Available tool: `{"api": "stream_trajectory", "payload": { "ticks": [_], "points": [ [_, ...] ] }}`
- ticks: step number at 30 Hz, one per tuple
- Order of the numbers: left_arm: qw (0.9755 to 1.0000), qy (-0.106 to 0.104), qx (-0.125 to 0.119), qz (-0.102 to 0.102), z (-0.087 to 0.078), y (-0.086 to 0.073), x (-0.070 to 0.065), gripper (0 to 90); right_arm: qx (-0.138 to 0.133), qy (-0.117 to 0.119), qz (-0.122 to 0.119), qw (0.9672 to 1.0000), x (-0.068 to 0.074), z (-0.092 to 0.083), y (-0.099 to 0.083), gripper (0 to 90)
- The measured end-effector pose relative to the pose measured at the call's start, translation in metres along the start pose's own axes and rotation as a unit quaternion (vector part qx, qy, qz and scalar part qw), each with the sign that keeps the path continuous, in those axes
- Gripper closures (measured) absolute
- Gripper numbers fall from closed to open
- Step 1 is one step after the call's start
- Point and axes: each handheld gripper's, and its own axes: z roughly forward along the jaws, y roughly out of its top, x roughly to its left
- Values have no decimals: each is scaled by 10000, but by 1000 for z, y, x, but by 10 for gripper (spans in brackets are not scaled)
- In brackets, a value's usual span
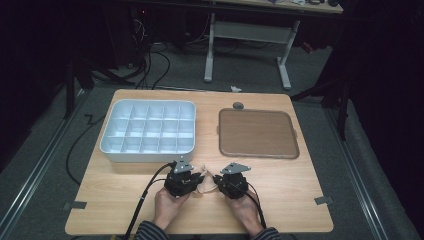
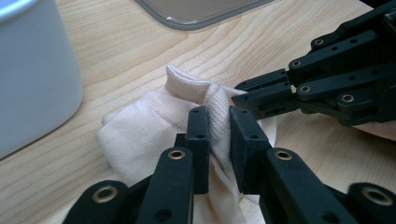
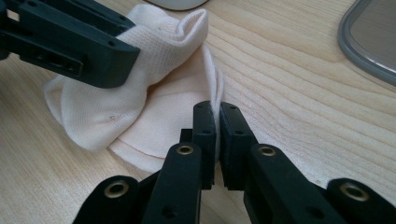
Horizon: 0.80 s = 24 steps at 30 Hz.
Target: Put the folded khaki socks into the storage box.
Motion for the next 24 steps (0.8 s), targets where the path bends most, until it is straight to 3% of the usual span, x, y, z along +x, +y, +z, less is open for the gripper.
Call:
{"api": "stream_trajectory", "payload": {
  "ticks": [9,16,24],
  "points": [
    [10000,-29,68,19,5,-1,-1,797,-5,19,20,10000,0,0,0,860],
    [9999,-7,106,135,3,-1,-2,726,-70,-1,-29,10000,1,-1,0,841],
    [9999,-89,-27,108,-2,-1,-1,627,-163,47,66,9998,-1,-5,1,795]
  ]
}}
